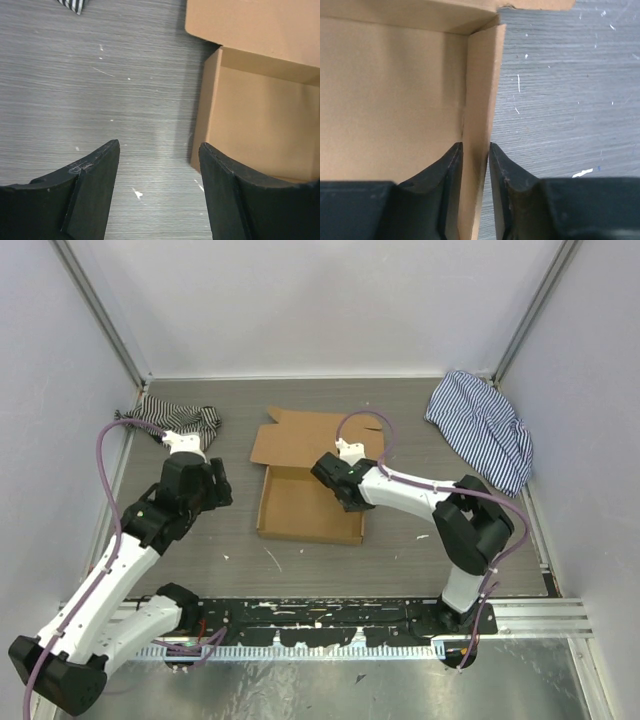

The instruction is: Fold the paper box

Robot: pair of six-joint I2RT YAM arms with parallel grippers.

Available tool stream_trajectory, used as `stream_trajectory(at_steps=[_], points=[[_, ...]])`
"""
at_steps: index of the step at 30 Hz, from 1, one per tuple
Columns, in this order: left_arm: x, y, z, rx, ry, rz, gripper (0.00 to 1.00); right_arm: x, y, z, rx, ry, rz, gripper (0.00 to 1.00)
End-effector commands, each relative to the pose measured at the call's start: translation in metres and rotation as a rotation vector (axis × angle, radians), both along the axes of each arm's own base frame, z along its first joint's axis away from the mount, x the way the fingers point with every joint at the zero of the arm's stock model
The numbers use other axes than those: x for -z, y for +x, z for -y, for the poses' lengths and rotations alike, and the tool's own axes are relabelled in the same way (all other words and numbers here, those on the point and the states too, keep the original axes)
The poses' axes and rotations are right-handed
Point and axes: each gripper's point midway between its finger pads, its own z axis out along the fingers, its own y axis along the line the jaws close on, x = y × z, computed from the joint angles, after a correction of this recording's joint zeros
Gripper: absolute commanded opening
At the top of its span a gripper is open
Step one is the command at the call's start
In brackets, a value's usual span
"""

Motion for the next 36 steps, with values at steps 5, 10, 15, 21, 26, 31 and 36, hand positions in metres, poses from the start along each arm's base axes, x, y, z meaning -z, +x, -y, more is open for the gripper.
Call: stream_trajectory(at_steps=[5,10,15,21,26,31,36], points=[[0.010,0.025,0.037,-0.037,-0.204,-0.025,0.72,-0.046,0.006,-0.020,-0.304,0.074,0.076,0.50],[0.018,0.055,0.032,-0.113,-0.148,-0.002,0.77,-0.101,0.008,-0.013,-0.365,0.129,0.179,0.81],[0.024,0.099,0.027,-0.187,-0.160,-0.038,0.90,-0.119,0.058,0.029,-0.195,0.430,0.176,0.92],[0.056,0.161,0.007,-0.269,-0.450,-0.169,0.91,-0.107,0.113,0.052,-0.016,0.706,0.153,0.97],[0.071,0.194,0.015,-0.209,-0.584,-0.199,0.89,-0.095,0.142,0.054,0.029,0.771,0.149,1.00],[0.088,0.208,0.033,-0.149,-0.646,-0.254,0.88,-0.073,0.161,0.055,0.082,0.773,0.106,0.98],[0.107,0.210,0.040,-0.124,-0.632,-0.303,0.83,-0.046,0.169,0.058,0.127,0.744,0.049,0.93]])
